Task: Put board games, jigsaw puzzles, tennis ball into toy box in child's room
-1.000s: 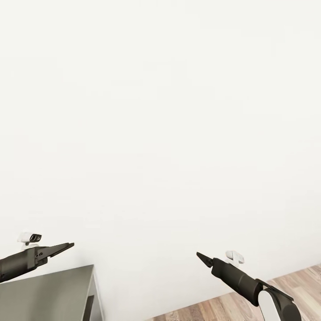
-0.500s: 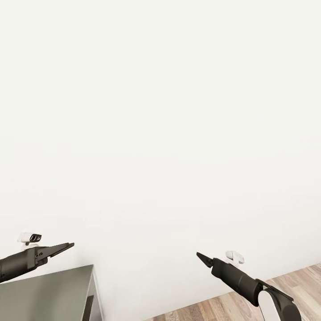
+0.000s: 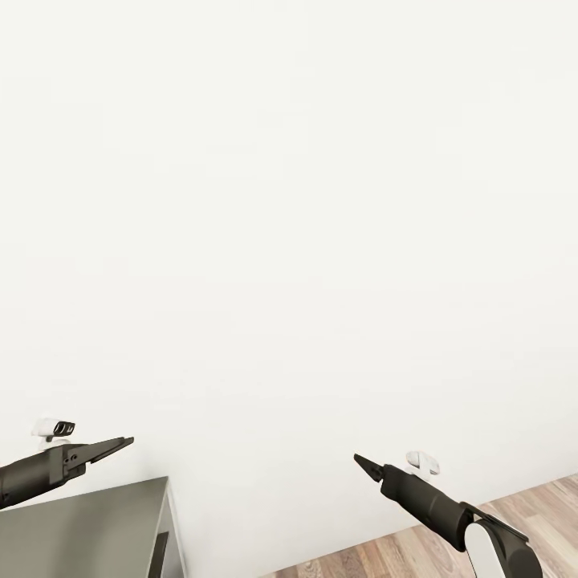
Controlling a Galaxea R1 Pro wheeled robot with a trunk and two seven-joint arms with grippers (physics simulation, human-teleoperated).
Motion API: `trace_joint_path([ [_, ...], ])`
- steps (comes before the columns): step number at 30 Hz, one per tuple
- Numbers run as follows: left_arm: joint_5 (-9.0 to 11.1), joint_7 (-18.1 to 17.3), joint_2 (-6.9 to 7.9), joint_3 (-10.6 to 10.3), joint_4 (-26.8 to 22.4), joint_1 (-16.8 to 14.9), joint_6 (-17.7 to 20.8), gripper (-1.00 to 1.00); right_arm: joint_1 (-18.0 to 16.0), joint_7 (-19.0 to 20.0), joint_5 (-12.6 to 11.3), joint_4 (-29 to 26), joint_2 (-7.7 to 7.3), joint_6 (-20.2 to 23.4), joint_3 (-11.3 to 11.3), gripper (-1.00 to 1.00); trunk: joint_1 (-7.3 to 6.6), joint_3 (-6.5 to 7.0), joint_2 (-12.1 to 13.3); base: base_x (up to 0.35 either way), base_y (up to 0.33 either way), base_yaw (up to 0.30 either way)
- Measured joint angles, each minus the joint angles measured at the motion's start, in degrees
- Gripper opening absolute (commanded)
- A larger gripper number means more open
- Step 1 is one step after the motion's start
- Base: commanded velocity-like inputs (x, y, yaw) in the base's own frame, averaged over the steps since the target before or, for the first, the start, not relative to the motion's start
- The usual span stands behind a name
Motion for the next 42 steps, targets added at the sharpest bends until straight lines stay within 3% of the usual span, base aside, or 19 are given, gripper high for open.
trace_joint_path([
  [15,-0.01,0.0,0.01,-0.01,0.01,-0.01,0.0,1.0,0.02,-0.01,-0.05,-0.01,0.0,0.02,-0.01,1.0,0.0,0.0,0.0,0.0,0.0,-0.036],
  [42,-0.02,-0.01,0.01,-0.02,0.02,-0.02,0.0,1.0,0.01,-0.02,-0.09,0.04,0.0,0.13,-0.04,1.0,0.0,0.0,0.0,-0.069,0.0,-0.26],
])
